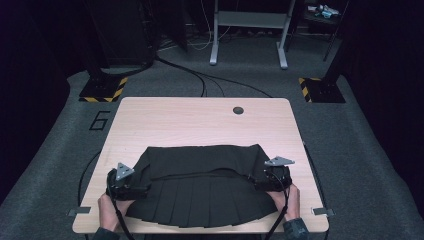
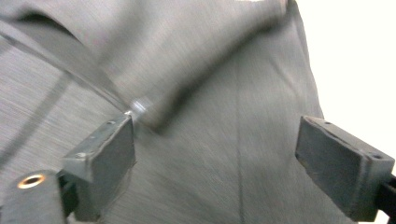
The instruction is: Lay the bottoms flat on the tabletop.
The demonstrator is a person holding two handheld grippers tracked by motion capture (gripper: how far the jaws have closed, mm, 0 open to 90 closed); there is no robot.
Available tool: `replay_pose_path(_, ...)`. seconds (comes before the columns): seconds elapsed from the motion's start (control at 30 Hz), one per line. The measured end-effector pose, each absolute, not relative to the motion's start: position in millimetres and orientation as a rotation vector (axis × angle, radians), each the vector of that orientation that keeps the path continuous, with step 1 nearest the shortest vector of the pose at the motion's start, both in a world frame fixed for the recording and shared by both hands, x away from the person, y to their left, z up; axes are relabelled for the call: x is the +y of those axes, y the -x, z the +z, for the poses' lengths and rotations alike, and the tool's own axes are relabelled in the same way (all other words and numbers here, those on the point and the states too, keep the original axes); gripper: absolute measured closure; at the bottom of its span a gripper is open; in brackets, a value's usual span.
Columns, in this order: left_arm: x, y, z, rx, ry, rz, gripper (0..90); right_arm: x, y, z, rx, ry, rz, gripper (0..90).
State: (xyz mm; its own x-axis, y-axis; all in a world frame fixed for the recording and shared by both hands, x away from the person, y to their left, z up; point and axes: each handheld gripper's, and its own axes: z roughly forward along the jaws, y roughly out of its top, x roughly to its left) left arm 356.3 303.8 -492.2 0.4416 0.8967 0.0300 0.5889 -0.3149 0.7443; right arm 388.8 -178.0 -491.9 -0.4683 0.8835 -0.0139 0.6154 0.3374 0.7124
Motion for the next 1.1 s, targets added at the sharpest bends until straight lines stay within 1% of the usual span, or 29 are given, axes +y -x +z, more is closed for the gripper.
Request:
replay_pose_path(0.1,294,-367,-494,1.224,-2.068,0.547,3.1,-163,-386,-483,2.213,-1.258,0.931,18.4)
replay_pose_path(0.17,287,-375,-497,1.219,-2.106,0.525,4.4,-151,-386,-481,2.224,-1.235,0.911,21.9)
replay_pose_path(0.23,283,-379,-499,1.222,-2.115,0.528,7.9,-143,-387,-483,2.245,-1.208,0.888,25.1)
replay_pose_path(0.3,282,-385,-501,1.223,-2.116,0.503,14.8,-136,-391,-487,2.264,-1.209,0.866,30.0)
replay_pose_path(0.4,279,-390,-506,1.214,-2.147,0.470,20.8,-131,-397,-493,2.282,-1.233,0.809,38.4)
replay_pose_path(0.43,278,-391,-508,1.216,-2.161,0.480,25.7,-131,-399,-496,2.288,-1.240,0.798,44.5)
replay_pose_path(0.47,276,-391,-511,1.207,-2.191,0.489,30.5,-132,-400,-497,2.291,-1.236,0.781,48.6)
replay_pose_path(0.57,279,-389,-512,1.196,-2.163,0.480,38.1,-138,-402,-503,2.308,-1.275,0.801,58.3)
replay_pose_path(0.67,280,-387,-511,1.208,-2.154,0.484,47.8,-143,-402,-507,2.317,-1.282,0.835,63.9)
replay_pose_path(0.7,280,-387,-513,1.200,-2.144,0.496,51.4,-143,-402,-507,2.318,-1.290,0.836,65.1)
replay_pose_path(0.83,285,-386,-513,1.217,-2.115,0.483,60.1,-143,-402,-507,2.325,-1.286,0.847,69.4)
replay_pose_path(0.97,285,-385,-512,1.205,-2.123,0.493,68.6,-144,-401,-506,2.315,-1.287,0.849,70.2)
replay_pose_path(1.1,284,-385,-511,1.193,-2.131,0.519,74.0,-145,-398,-503,2.291,-1.302,0.863,70.5)
